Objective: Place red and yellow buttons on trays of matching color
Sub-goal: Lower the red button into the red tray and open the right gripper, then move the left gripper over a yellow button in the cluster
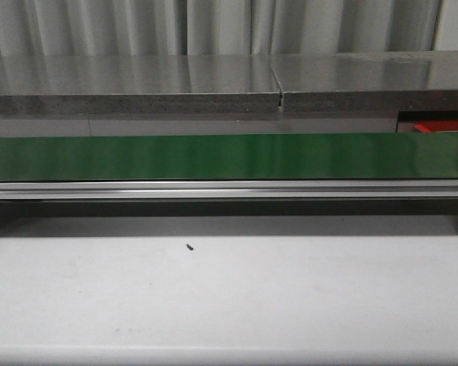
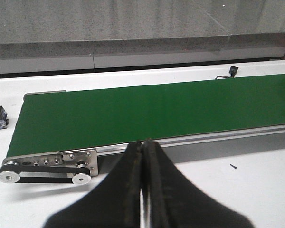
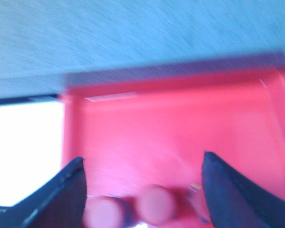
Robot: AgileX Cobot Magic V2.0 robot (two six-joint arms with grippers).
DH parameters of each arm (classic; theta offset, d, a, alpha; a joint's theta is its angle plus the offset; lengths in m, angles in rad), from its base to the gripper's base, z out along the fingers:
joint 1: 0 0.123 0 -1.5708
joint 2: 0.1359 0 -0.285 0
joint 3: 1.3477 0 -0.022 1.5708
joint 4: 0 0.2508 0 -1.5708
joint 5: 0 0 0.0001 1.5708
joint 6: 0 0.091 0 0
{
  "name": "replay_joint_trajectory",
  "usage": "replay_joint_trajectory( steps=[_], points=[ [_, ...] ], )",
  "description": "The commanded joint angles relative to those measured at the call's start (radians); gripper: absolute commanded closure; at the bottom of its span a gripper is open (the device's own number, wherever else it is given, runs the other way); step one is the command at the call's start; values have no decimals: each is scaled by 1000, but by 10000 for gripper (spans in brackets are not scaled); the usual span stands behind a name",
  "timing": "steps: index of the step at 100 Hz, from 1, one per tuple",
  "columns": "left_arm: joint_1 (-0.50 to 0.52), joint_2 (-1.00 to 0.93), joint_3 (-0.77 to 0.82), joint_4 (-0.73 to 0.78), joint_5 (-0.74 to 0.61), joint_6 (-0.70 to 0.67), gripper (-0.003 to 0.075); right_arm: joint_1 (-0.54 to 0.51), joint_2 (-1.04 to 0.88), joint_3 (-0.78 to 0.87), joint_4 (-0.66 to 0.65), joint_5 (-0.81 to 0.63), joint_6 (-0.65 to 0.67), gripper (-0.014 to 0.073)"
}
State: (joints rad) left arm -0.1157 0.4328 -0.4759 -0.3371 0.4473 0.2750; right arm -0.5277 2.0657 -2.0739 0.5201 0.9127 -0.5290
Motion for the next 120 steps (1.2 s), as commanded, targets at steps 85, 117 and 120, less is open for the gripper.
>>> replay_joint_trajectory(
  steps=[85,117,120],
  points=[
    [-8,4,-31,-21,-73,-2,739,518,-1007,980,-327,-314,207,83],
    [-8,4,-31,-21,-73,-2,739,503,-1348,1330,-327,-386,225,178],
    [-8,4,-30,-21,-73,-2,739,499,-1373,1351,-327,-385,225,224]
  ],
)
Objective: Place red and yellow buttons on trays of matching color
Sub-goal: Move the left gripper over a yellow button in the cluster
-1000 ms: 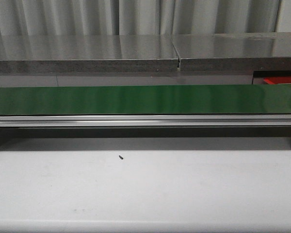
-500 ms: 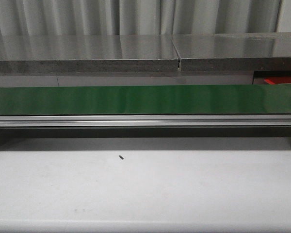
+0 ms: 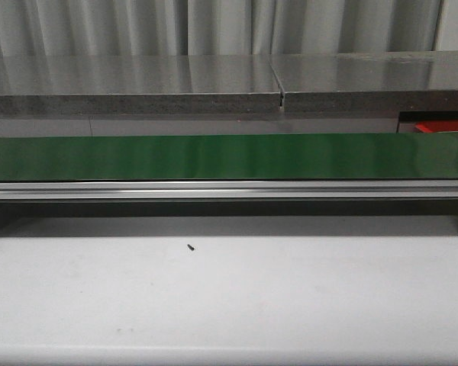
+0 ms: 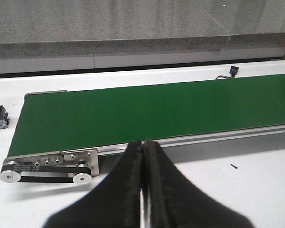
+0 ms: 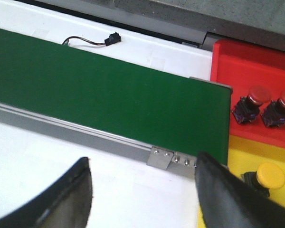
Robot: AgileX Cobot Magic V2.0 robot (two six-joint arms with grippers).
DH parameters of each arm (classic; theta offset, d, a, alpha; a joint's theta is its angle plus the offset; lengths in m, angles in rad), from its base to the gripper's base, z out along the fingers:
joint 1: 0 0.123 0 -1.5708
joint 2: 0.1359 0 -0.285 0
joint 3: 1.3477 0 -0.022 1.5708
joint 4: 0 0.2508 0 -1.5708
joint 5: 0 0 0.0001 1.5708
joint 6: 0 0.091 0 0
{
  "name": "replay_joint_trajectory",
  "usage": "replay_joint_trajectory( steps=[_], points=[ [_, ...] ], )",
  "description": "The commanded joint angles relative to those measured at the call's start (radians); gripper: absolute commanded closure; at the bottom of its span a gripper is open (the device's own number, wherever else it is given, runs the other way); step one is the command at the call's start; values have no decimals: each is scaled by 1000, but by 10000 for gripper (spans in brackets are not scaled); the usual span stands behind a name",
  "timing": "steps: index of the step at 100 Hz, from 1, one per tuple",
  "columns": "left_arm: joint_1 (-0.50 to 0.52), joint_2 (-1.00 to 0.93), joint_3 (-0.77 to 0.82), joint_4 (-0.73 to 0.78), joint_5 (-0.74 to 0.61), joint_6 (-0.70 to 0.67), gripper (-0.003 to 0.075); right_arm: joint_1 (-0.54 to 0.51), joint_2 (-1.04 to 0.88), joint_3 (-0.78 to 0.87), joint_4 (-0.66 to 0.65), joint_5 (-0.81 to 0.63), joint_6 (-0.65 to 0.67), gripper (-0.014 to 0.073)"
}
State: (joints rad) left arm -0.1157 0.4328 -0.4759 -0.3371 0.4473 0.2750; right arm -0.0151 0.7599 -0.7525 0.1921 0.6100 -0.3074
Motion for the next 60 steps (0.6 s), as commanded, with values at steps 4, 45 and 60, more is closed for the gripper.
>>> replay_joint_trajectory(
  steps=[4,45,60],
  points=[
    [-8,4,-30,-21,-73,-2,739,-16,-88,47,1,-82,3,277],
    [-8,4,-41,-21,-71,-22,738,-16,-134,83,1,-79,3,692],
    [1,16,-114,-8,-24,-57,701,-16,-134,83,1,-79,3,692]
  ],
)
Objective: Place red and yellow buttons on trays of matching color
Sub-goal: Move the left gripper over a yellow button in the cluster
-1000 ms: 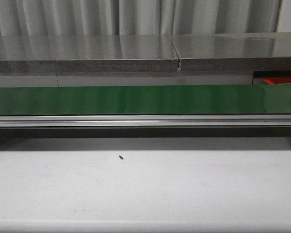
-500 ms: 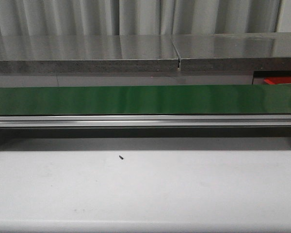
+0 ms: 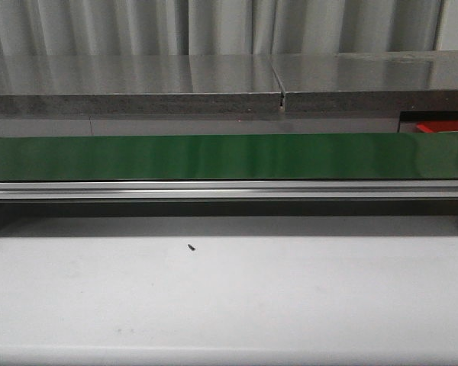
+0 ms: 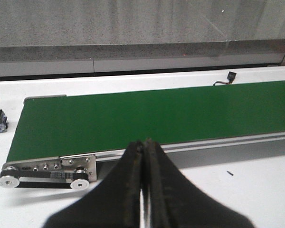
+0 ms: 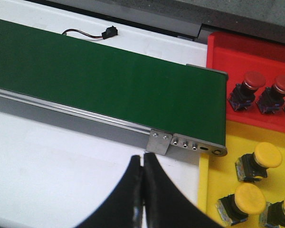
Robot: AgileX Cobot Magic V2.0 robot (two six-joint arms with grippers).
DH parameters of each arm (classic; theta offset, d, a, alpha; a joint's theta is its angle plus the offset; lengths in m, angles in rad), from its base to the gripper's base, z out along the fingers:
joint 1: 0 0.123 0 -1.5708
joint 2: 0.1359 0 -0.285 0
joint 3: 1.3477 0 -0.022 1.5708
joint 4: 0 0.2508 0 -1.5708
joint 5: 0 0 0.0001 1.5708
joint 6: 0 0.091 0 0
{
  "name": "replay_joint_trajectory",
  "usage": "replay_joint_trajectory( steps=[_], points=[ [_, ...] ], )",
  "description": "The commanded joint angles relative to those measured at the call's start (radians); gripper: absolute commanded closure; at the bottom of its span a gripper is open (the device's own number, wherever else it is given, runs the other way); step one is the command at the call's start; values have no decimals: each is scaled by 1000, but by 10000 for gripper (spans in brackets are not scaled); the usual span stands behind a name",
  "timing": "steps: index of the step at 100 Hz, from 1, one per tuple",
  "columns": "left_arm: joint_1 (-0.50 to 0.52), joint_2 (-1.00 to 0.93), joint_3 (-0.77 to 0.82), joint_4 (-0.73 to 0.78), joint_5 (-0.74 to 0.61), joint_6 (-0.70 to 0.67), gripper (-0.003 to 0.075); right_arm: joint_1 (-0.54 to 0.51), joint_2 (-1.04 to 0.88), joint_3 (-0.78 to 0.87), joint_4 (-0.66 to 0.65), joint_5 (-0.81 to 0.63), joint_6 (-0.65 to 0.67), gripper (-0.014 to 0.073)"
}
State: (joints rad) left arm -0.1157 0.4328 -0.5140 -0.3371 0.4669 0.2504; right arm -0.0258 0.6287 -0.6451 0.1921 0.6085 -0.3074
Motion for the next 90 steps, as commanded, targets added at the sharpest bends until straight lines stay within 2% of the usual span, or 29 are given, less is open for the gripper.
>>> replay_joint_trajectory(
  steps=[1,10,29,36,63,90],
  points=[
    [4,20,-81,-7,-36,-34,691,-5,-3,-24,1,-77,3,692],
    [21,58,-153,6,6,-38,592,-5,-3,-24,1,-77,3,692],
    [64,174,-298,20,19,-38,220,-5,-3,-24,1,-77,3,692],
    [86,235,-350,24,19,-38,139,-5,-3,-24,1,-77,3,692],
    [233,576,-579,24,28,-84,121,-5,-3,-24,1,-77,3,692],
    [404,992,-876,-3,132,-94,122,-5,-3,-24,1,-77,3,692]
  ],
)
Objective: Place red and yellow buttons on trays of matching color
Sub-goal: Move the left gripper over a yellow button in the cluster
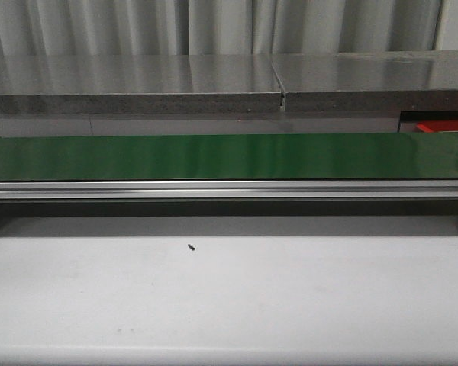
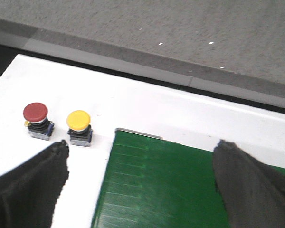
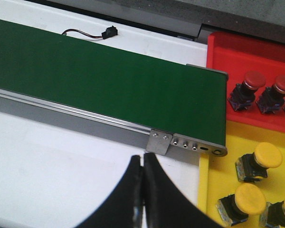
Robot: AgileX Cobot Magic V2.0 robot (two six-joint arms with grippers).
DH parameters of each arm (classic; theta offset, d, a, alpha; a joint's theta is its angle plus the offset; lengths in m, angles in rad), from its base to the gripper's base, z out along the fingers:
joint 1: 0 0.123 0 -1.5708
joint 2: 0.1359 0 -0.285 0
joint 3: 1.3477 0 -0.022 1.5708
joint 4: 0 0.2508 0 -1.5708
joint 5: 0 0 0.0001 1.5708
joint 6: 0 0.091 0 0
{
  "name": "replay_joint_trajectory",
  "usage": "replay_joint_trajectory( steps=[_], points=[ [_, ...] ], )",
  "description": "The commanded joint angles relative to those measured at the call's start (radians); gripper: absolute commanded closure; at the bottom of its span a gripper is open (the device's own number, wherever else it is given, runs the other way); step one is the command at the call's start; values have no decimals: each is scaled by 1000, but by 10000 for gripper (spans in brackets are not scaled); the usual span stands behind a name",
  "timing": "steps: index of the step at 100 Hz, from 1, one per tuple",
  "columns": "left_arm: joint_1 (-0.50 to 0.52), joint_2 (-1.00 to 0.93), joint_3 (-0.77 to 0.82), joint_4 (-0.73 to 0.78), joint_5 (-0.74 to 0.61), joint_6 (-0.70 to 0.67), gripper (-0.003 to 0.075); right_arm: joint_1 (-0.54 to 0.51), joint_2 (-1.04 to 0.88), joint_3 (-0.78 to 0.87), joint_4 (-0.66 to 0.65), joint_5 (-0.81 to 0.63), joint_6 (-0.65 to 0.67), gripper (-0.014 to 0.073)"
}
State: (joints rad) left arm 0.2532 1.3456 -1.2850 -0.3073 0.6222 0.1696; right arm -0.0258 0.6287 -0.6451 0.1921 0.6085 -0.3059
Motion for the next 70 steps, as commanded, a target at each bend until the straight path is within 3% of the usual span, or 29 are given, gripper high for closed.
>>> replay_joint_trajectory(
  steps=[1,38,70],
  points=[
    [38,90,-121,-33,-20,-13,121,-5,-3,-24,1,-77,2,692],
    [65,535,-464,-55,155,-13,122,-5,-3,-24,1,-77,2,692],
    [66,638,-518,-28,136,-40,121,-5,-3,-24,1,-76,2,692]
  ],
)
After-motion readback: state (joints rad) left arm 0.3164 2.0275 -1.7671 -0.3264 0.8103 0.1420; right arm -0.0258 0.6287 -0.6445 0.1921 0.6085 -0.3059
